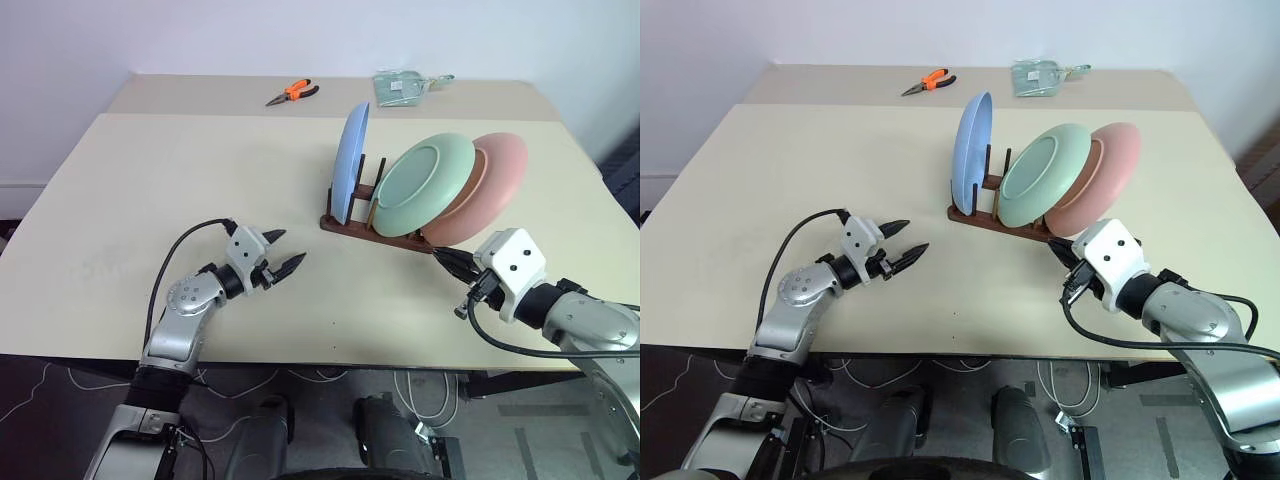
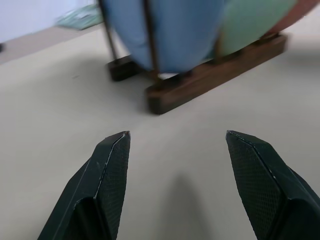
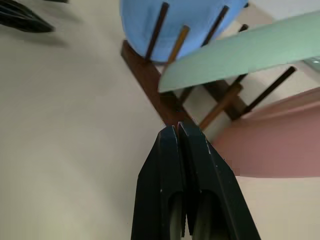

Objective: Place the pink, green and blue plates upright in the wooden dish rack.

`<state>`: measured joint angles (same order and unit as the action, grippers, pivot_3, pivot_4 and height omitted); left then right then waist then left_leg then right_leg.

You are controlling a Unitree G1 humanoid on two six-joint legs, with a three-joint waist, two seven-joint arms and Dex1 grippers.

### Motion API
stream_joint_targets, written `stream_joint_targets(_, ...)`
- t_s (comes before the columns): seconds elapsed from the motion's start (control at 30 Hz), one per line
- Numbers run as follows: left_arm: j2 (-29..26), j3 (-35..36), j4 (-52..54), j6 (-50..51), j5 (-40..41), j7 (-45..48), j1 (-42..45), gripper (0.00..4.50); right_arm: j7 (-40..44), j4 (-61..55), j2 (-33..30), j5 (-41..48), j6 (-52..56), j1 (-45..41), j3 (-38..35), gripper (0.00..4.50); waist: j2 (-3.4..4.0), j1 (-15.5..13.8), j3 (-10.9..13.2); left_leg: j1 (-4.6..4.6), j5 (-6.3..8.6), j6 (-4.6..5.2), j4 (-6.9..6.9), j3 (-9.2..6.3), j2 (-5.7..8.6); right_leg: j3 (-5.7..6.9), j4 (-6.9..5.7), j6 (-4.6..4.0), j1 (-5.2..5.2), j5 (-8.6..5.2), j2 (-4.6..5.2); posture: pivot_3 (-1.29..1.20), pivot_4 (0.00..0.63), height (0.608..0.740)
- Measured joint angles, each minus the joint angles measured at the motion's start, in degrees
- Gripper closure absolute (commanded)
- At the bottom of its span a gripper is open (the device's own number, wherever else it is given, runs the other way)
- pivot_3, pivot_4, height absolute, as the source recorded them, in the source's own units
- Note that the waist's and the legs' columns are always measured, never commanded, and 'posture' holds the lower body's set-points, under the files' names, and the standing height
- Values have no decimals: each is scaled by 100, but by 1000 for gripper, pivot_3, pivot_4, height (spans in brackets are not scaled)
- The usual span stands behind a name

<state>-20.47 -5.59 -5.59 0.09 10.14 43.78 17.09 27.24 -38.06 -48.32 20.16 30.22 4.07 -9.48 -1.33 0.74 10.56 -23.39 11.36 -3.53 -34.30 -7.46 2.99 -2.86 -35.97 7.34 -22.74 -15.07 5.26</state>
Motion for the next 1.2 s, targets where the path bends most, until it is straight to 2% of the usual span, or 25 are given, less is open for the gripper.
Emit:
stream_joint_targets(0.13, -31, -73, 40, 104, 55, 224, 3, 1372, -119, 251, 87, -573, -72, -198, 379, 4452, -1, -4, 1, -2, 0, 0, 0, 0, 1, 0, 6, 1, 1, 0, 2, 0, 150, 740)
stream_joint_targets(0.4, -60, -67, 146, 180, 38, 111, -45, 1372, -298, 804, 591, -1318, -193, -1337, 1050, 4452, 0, -4, 1, -3, 0, 1, 0, -4, 3, 2, 6, 5, 1, 2, 3, 0, 150, 740)
stream_joint_targets(0.6, -66, -67, 225, 202, 35, -19, -110, 1372, -159, 889, 742, -1443, -330, -1766, 1160, 4452, 0, -8, 1, -3, 0, 1, 1, -5, 5, 3, 6, 18, 1, 9, 5, 0, 150, 740)
stream_joint_targets(0.87, -70, -80, 239, 213, 30, -55, -117, 1372, 37, 854, 836, -1572, -374, -1868, 1292, 4452, 1, -6, 1, -2, 0, 1, 1, -6, 5, 3, 1, 18, 0, 10, 5, 0, 150, 740)
stream_joint_targets(1.0, -70, -97, 239, 213, 8, -52, -118, 1372, 44, 861, 766, -1703, -469, -1804, 1100, 4452, 1, -9, 1, -3, 0, 1, 1, -6, 7, 3, 1, 18, 0, 10, 6, 0, 150, 740)
stream_joint_targets(1.2, -74, -175, 231, 213, -44, -30, -117, 1372, 120, 907, 539, -1409, -636, -2347, -145, 4452, 2, -9, 2, -2, 0, 1, 1, -7, 7, 5, -1, 19, 1, 10, 6, 0, 150, 740)
